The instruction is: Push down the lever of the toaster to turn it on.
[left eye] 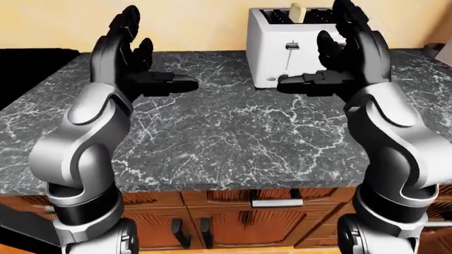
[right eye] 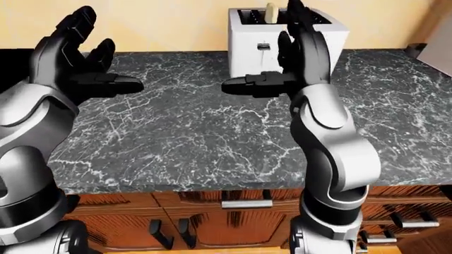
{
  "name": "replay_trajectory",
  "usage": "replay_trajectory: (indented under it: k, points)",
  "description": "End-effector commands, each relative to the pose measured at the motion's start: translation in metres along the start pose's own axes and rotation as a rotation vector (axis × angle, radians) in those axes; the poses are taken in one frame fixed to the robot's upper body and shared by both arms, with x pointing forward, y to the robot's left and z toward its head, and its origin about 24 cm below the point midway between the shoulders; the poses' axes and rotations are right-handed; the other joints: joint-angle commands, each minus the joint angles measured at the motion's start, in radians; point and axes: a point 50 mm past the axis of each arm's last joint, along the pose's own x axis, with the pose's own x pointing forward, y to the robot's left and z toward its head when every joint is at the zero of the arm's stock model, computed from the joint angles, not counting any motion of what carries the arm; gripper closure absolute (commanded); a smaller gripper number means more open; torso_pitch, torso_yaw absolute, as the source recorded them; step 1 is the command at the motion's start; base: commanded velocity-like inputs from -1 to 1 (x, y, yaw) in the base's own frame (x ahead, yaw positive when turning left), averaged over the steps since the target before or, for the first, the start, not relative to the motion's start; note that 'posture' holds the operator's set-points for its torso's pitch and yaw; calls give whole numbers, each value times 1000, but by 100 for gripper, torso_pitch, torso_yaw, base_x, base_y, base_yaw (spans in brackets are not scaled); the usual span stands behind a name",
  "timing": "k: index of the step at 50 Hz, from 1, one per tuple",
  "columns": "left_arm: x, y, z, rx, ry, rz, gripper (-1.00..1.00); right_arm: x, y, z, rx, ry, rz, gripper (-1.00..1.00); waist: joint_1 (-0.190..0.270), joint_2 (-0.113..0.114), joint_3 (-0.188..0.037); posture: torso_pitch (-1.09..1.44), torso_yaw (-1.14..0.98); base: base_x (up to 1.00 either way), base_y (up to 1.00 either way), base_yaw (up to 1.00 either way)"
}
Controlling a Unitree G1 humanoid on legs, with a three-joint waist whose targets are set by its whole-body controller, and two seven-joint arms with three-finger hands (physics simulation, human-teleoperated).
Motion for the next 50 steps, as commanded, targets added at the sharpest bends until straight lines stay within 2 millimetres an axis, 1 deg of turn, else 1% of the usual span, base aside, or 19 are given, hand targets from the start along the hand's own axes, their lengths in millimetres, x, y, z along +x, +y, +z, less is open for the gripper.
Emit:
replay_trajectory:
  k: [1, 5, 6, 11, 15, 17, 19, 23, 25, 26, 27, 28, 30, 34, 35, 36, 38, 41, 50]
  points:
    - [-1, 1, 14, 5, -61, 4, -100, 0, 1, 11, 0, -54, 4, -100, 4, 0, -24, 0, 0, 1, 0, 0]
    - [0, 2, 14, 5, -61, 5, -100, 0, 1, 11, -3, -55, 4, -100, -9, 25, -34, 0, 0, 1, 0, 0]
    - [0, 2, 13, 5, -61, 5, -100, 1, 1, 10, -3, -54, 6, -100, -11, 28, -56, 0, 0, 6, 0, 0]
    - [0, 2, 13, 4, -60, 5, -100, 1, 1, 10, -4, -55, 6, -100, -23, 54, -35, 0, 0, 10, 0, 0]
    - [0, 2, 12, 5, -60, 5, -100, 0, 2, 11, -4, -55, 6, -100, -21, 61, -41, 0, 0, 11, 0, 0]
    - [0, 2, 13, 5, -61, 5, -100, 1, 1, 11, -4, -54, 7, -100, -20, 77, -38, 0, 0, 11, 0, 0]
    - [0, 2, 14, 4, -62, 6, -100, 1, 2, 10, -4, -54, 7, -100, -18, 70, -45, 0, 0, 11, 0, 0]
    - [0, 2, 13, 4, -61, 6, -100, 1, 2, 11, -3, -54, 5, -100, -11, 33, -30, 0, 0, 12, 0, 0]
    - [0, 2, 13, 4, -61, 9, -100, 1, 2, 10, -4, -54, 5, -100, -6, -3, -38, 0, 0, 11, 0, 0]
    - [0, 3, 14, 4, -62, 9, -100, 1, 2, 10, -3, -54, 5, -100, -4, -35, -48, 0, 0, 11, 0, 0]
    - [1, 3, 12, 4, -62, 9, -100, 1, 1, 11, -3, -54, 3, -100, -12, -1, -38, 0, 0, 10, 0, 0]
    - [0, 2, 13, 5, -62, 8, -100, 1, 1, 11, -1, -53, 1, -100, -9, -14, -12, 0, 0, 3, 0, 0]
    - [0, 2, 13, 6, -61, 7, -100, 1, 1, 10, 0, -46, 0, -100, -11, -22, -28, 0, 0, 1, -15, 0]
    - [0, 2, 13, 5, -61, 7, -100, 2, 1, 10, 1, -43, -7, -100, -23, 104, -11, 0, 0, 0, -44, 0]
    - [0, 1, 13, 6, -61, 6, -100, 2, 1, 11, 5, -49, -11, -100, -13, 103, -23, 0, 0, 0, -7, 0]
    - [0, 1, 13, 5, -61, 5, -100, 2, 1, 11, 3, -49, -10, -100, -12, 59, -6, 0, 0, 0, 0, 0]
    - [0, 1, 13, 5, -61, 6, -100, 2, 1, 11, 3, -50, -11, -100, -8, 19, -11, 0, 0, 0, 0, 0]
    - [0, 1, 14, 5, -63, 4, -100, 1, 1, 11, 0, -50, -11, -100, -8, 27, -31, 0, 0, 0, 0, 0]
    - [-1, 1, 14, 0, -65, 3, -100, 1, 1, 12, 1, -48, -9, -100, -20, 28, -32, 0, 0, 0, 0, 0]
